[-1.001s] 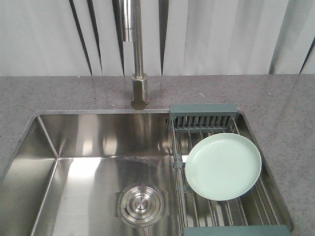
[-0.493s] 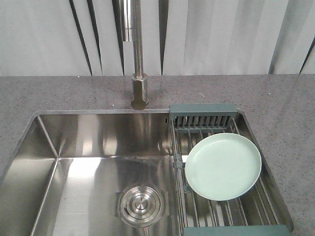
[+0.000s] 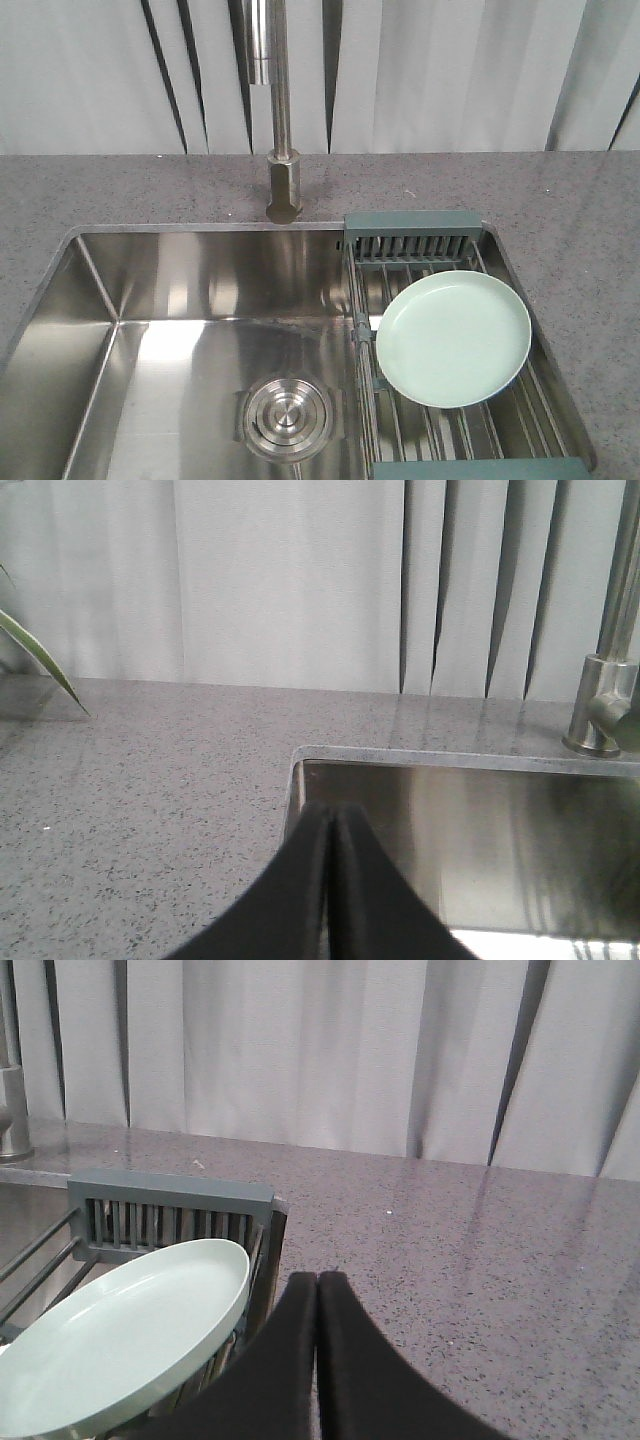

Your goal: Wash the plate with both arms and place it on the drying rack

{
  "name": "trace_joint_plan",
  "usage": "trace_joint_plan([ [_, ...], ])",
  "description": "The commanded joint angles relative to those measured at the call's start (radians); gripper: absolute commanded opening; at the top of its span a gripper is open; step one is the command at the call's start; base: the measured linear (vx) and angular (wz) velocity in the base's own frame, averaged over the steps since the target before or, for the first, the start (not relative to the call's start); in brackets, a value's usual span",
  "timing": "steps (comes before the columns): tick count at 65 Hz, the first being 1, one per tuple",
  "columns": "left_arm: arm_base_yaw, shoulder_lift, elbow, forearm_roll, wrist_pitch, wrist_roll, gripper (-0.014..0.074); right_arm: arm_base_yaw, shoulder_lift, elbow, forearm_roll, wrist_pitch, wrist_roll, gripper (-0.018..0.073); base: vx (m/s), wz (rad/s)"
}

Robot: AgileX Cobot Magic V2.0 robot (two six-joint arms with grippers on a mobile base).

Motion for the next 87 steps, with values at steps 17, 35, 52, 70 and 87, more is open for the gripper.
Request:
trace_joint_plan([
  [17,0.003,-0.014,-0.026,-0.002,-0.077,-0.005,-0.0007,-0.006,-0.002,0.003,-0.085,-0.079,0.075,-0.0008,0.00,0.00],
  [35,0.003,-0.014,-0.026,-0.002,-0.077,-0.005,-0.0007,-0.006,-0.002,0.003,-0.142,-0.079,0.134,-0.0008,0.00,0.00],
  [52,0.003,-0.014,-0.026,-0.002,-0.077,-0.005,-0.0007,-0.006,-0.002,0.003,-0.145,-0.079,0.137,-0.0008,0.00,0.00],
  [70,0.003,-0.014,-0.026,-0.002,-0.077,-0.005,-0.0007,-0.006,-0.002,0.002,-0.145,-0.079,0.137,-0.0008,0.00,0.00],
  [87,0.003,-0.014,-0.026,-0.002,-0.077,-0.005,-0.0007,-0.006,-0.002,0.002,-0.145,-0.079,0.137,-0.0008,0.00,0.00],
])
